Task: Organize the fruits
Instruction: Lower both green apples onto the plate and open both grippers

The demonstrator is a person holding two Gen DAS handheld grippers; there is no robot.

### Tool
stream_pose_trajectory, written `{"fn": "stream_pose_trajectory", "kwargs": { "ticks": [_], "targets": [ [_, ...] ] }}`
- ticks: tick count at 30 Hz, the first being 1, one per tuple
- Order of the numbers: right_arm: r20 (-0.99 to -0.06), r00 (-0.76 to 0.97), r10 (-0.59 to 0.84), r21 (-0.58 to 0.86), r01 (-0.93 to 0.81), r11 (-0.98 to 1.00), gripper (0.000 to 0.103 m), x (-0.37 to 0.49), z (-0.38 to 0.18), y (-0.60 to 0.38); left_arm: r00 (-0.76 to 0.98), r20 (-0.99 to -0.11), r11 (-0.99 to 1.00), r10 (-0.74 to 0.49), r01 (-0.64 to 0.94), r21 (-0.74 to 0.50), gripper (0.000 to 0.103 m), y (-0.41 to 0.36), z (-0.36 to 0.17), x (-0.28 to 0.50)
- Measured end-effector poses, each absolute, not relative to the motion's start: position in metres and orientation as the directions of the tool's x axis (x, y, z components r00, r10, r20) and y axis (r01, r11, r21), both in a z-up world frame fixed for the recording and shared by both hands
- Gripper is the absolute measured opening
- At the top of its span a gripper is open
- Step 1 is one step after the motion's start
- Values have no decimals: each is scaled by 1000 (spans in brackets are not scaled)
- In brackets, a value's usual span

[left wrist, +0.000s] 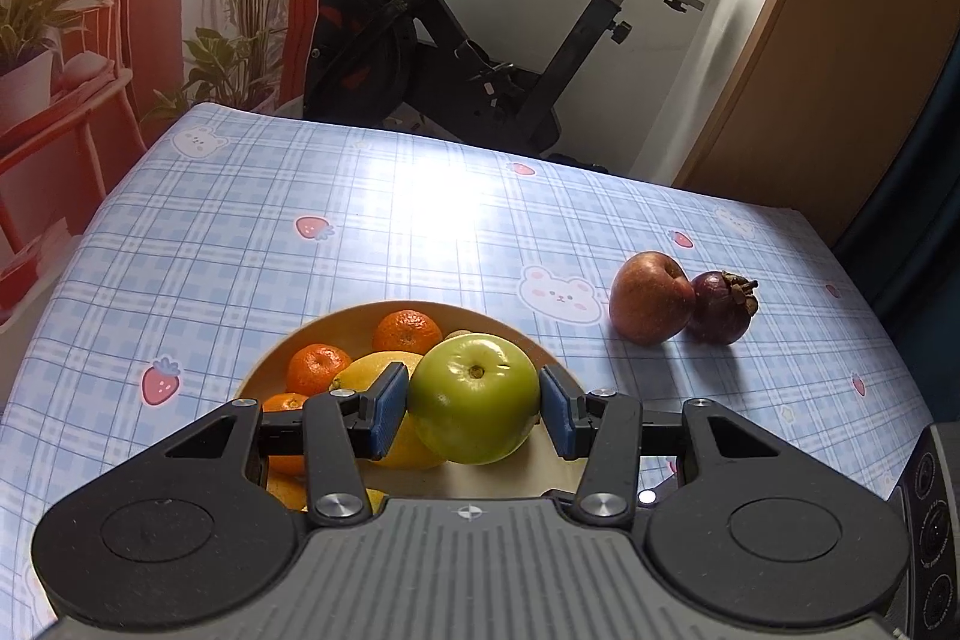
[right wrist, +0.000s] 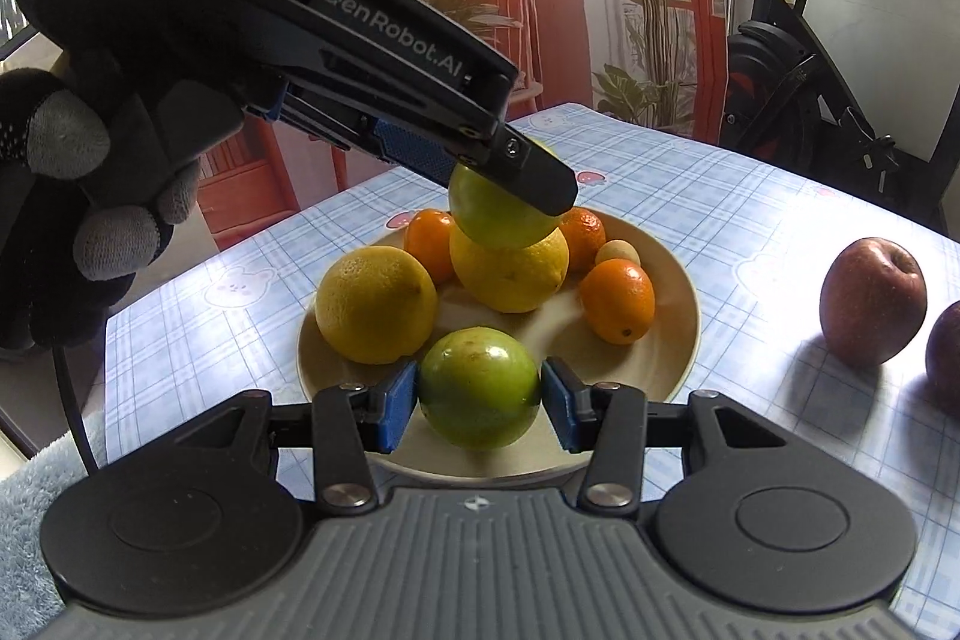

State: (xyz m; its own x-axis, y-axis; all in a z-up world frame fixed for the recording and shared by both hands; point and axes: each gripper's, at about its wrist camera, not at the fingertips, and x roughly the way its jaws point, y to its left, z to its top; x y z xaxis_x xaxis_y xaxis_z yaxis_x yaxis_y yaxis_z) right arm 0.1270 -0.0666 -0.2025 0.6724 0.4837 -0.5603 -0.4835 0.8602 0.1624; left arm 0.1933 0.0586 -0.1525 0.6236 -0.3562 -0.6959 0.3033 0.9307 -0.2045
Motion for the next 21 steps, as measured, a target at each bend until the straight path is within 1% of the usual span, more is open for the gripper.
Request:
{"fn": "stream_pose_trajectory", "kwargs": {
  "ticks": [6, 21],
  "targets": [
    [-567, 651, 505, 155, -518, 841, 48, 123, -206, -51, 636, -689, 936, -348, 284, -209, 50, 70, -148, 183],
    [-580, 635, 510, 158, -527, 835, 48, 124, -205, -39, 644, -690, 943, -331, 255, -215, 50, 85, -147, 171]
  ]
}}
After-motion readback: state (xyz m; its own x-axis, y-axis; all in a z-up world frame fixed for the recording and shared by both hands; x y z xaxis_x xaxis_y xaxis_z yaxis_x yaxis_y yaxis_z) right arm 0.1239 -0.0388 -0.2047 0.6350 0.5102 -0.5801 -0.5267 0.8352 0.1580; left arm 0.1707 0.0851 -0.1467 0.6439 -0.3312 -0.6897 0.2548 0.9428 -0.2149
